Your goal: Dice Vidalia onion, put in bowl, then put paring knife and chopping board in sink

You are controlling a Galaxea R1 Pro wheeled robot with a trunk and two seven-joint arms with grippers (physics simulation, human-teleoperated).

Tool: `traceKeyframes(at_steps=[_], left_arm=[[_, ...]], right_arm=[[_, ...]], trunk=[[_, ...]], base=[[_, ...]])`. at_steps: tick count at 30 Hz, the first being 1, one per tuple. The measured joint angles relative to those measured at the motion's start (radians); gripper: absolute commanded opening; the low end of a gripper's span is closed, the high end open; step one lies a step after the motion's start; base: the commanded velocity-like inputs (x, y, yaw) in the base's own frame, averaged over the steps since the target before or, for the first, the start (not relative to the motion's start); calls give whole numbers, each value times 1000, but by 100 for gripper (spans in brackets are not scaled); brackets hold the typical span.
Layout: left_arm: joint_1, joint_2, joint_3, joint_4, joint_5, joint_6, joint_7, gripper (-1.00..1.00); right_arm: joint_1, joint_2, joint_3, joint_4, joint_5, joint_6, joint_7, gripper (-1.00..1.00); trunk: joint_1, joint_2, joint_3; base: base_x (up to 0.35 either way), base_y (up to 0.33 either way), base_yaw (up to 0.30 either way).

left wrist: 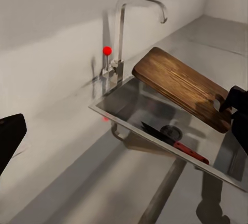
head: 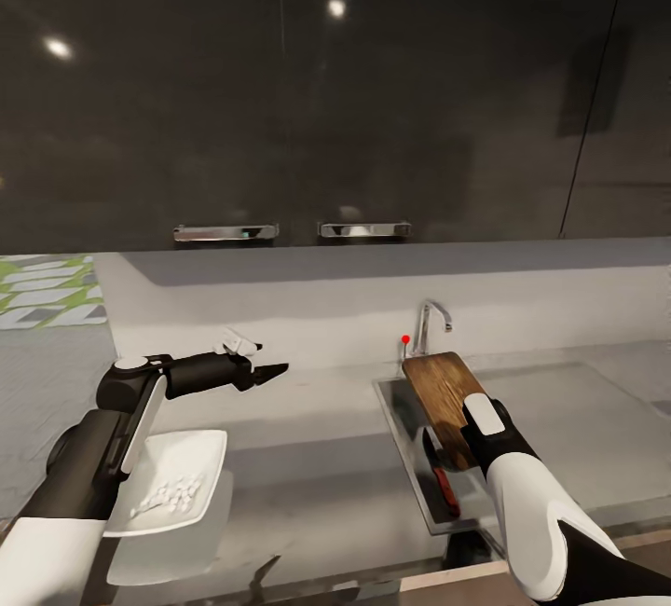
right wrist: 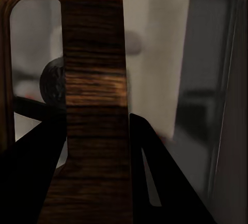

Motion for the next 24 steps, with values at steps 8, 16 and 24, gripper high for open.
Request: traceKeyframes(at_steps=[8, 16, 24], left_arm=[[0, 6, 16, 0, 0, 1, 0, 100], [0, 6, 21, -1, 0, 1, -1, 100], [0, 5, 21, -1, 0, 1, -1, 100]], right_arm=[[0, -7, -2, -1, 7, 2, 0, -100], [0, -13, -1, 0, 2, 2, 0, -100], [0, -13, -2, 0, 2, 2, 1, -100]], trunk=[[0, 0, 0], [0, 0, -2], [0, 0, -14]], base=[[0, 0, -11], [0, 0, 0], [0, 0, 0]])
